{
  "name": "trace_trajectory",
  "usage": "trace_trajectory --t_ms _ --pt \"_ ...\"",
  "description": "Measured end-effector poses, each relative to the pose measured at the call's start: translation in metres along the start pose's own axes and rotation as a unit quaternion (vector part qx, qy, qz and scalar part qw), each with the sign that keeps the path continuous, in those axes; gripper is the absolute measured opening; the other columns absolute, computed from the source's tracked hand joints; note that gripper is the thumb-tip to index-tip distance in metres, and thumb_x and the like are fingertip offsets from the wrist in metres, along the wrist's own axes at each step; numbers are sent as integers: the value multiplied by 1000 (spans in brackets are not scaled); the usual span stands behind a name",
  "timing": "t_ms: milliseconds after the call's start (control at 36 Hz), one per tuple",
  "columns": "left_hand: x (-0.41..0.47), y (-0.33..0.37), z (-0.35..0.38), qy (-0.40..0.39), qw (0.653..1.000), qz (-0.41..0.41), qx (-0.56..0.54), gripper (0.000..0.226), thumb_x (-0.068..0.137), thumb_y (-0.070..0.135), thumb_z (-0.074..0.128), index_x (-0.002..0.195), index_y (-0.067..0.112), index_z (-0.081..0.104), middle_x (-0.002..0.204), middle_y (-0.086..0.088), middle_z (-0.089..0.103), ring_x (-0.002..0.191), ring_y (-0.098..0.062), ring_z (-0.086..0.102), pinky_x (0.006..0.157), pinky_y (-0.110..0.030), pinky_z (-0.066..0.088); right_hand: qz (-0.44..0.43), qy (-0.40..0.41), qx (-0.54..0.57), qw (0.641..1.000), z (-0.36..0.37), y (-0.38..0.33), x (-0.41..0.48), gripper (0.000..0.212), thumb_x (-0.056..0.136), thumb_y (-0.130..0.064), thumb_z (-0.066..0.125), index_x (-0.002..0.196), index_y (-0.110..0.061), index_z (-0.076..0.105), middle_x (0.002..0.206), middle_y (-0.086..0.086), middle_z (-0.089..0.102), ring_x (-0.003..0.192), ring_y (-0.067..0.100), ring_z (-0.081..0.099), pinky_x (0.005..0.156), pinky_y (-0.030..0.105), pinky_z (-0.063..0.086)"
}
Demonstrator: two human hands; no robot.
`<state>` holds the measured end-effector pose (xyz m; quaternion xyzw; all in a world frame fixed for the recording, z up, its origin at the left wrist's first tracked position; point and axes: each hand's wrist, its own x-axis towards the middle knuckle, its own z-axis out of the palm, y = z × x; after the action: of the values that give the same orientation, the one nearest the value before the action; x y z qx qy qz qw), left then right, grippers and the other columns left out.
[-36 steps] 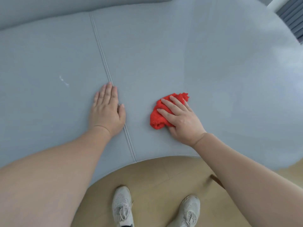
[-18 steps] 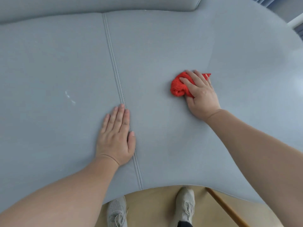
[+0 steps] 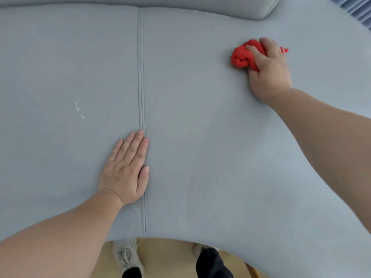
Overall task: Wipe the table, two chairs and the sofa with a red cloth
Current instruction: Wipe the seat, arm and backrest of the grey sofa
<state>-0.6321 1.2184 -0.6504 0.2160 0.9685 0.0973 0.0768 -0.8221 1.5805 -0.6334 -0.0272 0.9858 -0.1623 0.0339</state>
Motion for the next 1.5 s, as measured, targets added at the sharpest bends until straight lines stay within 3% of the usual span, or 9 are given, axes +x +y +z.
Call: trace_trajectory --t_ms 444,556,667,833,1028,1194,1306,1417,1500 --pt "0 -1 2 8 1000 -3 -12 64 86 27 35 143 -2 30 151 -17 29 142 -32 24 118 -44 15 76 54 -41 995 1 -30 77 41 95 -31 39 131 -20 56 135 17 48 124 39 42 108 39 30" --pt "-1 -2 3 5 1000 -2 -11 64 87 27 34 143 -2 30 152 -16 29 142 -31 23 118 -43 14 13 20 -28 999 11 -51 64 51 90 -29 41 139 -22 50 141 17 45 129 37 39 110 39 28" --pt "0 -2 2 -1 1000 -5 -15 64 87 28 34 143 -2 30 152 -16 28 146 -25 15 119 -42 12 -55 -17 -1 998 26 -73 29 54 86 -21 46 139 -13 51 149 20 38 136 41 33 117 45 20" --pt "0 -1 -1 -10 1000 -6 -19 64 87 29 33 144 -1 28 152 -16 29 142 -30 21 119 -42 12 -163 -37 17 986 38 -94 -44 54 80 -15 42 130 -5 59 141 25 47 130 50 41 109 59 32" --pt "0 -1 0 -11 1000 -8 -23 64 87 29 34 143 -2 30 152 -16 30 141 -31 25 117 -43 15 -293 -56 -3 955 37 -88 -81 49 81 -15 43 126 -6 63 137 21 52 126 47 47 103 59 39" --pt "0 -2 1 -3 999 -5 -32 64 86 29 35 143 -1 31 151 -16 31 141 -31 26 117 -43 16 -371 -99 -16 923 31 -72 -40 50 81 -13 42 125 -7 64 135 21 54 124 43 51 102 55 42" --pt "-1 -3 2 -1 999 -1 -39 64 86 29 35 143 -1 30 152 -16 30 142 -30 24 118 -42 13 -317 -54 -2 947 31 -74 -2 52 79 -11 43 126 -5 62 135 23 54 122 46 51 106 54 37" --pt "-2 -4 5 3 999 -2 -50 65 87 29 36 145 1 26 153 -15 27 144 -27 20 119 -42 13 -96 -12 14 995 17 -64 55 62 76 -20 34 133 -16 57 143 15 48 128 37 46 111 39 34" --pt "-2 -5 6 9 999 0 -51 65 87 29 35 145 2 26 153 -13 27 144 -27 21 119 -41 14 57 -1 -28 998 7 -53 93 52 85 -24 35 133 -34 54 139 8 52 123 33 50 103 34 38"
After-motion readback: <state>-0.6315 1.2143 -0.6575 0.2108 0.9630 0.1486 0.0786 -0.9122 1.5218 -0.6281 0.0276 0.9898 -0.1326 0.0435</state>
